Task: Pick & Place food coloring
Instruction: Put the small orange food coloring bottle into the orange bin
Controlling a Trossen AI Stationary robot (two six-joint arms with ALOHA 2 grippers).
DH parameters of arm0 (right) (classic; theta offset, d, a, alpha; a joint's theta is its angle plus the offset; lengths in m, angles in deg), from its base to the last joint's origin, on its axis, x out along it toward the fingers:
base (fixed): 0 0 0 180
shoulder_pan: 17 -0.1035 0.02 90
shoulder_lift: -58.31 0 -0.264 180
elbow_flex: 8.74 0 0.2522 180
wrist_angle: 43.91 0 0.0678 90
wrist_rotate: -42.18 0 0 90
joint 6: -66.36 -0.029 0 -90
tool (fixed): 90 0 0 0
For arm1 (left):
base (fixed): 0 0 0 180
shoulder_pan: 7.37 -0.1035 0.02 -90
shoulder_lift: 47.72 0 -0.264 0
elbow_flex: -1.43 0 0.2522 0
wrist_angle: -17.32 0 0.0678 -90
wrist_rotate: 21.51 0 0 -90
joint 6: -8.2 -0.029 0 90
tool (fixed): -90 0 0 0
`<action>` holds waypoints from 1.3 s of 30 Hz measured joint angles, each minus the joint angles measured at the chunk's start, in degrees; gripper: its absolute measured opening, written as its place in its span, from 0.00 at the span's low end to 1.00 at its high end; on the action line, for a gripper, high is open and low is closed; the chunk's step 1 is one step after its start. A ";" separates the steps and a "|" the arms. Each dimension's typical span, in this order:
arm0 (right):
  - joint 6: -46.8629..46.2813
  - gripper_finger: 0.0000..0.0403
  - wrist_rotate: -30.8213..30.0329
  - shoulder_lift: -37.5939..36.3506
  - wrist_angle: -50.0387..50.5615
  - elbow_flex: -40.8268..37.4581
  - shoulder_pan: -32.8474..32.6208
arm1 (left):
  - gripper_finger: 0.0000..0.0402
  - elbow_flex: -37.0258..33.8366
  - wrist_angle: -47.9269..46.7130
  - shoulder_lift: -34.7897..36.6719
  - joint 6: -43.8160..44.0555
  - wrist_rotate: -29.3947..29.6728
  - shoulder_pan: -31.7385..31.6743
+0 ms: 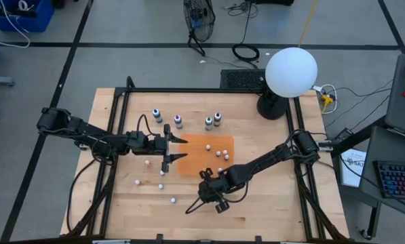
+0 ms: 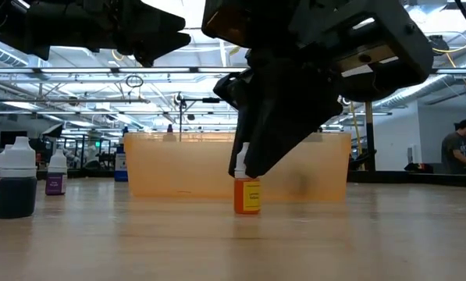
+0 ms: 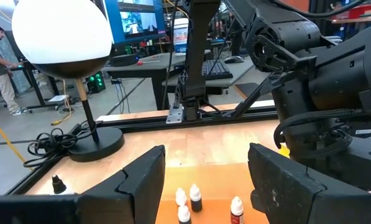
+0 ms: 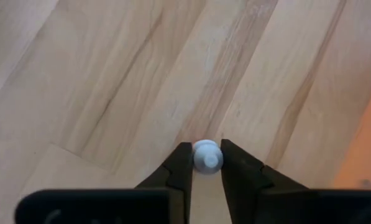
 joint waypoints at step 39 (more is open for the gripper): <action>-4.01 0.11 3.49 -26.32 1.89 -19.84 28.81 | 0.57 0.00 -0.87 0.00 0.00 0.46 0.00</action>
